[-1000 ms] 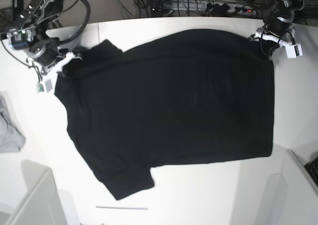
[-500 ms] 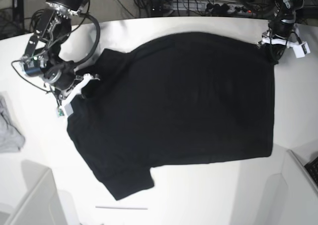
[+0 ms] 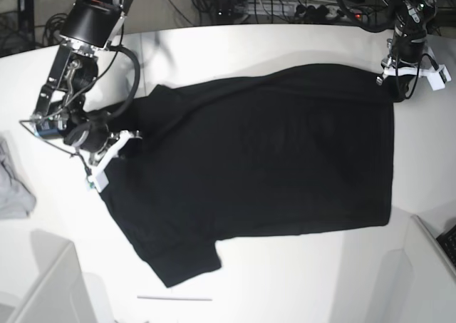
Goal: Fold the T-shirt properly
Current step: 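Lift the sleeve with the right gripper and fold it onto the body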
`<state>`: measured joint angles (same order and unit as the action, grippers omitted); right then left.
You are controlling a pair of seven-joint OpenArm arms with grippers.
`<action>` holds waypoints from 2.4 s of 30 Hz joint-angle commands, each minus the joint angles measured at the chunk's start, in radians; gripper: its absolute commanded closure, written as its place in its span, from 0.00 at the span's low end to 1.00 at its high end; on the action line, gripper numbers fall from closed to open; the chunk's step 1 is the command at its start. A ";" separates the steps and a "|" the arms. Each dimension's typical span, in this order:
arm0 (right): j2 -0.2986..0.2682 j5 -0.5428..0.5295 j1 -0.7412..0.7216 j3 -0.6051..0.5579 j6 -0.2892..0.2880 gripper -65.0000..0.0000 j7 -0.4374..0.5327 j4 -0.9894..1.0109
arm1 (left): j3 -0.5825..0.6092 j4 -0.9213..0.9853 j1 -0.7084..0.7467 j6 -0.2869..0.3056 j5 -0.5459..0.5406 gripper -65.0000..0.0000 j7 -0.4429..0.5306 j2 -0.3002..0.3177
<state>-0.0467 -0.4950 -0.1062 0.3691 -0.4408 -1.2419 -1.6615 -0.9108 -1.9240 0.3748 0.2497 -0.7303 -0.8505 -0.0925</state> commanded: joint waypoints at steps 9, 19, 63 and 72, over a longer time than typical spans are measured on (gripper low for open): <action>-0.034 -0.015 -0.080 0.000 0.001 1.00 0.044 0.077 | -0.004 -0.015 -0.035 -0.049 -0.016 1.00 0.021 0.007; -0.037 -0.015 -0.137 0.000 0.003 1.00 0.086 0.148 | 0.002 0.011 -0.095 -0.083 -0.010 1.00 -0.006 0.013; -0.074 -0.015 -0.169 -0.028 0.132 0.69 0.236 0.274 | -0.004 0.174 -0.247 -0.118 -0.015 0.61 -0.109 0.102; -0.074 -0.017 0.001 0.052 0.305 0.60 0.360 -0.030 | -0.006 0.077 -0.233 -0.114 -0.016 0.23 -0.109 0.098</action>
<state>-0.1070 -0.4992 -0.0830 0.4179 -0.1356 -0.9073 -1.6787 -0.9150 -1.8290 0.1432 0.1299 -0.7326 -0.9752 -0.0029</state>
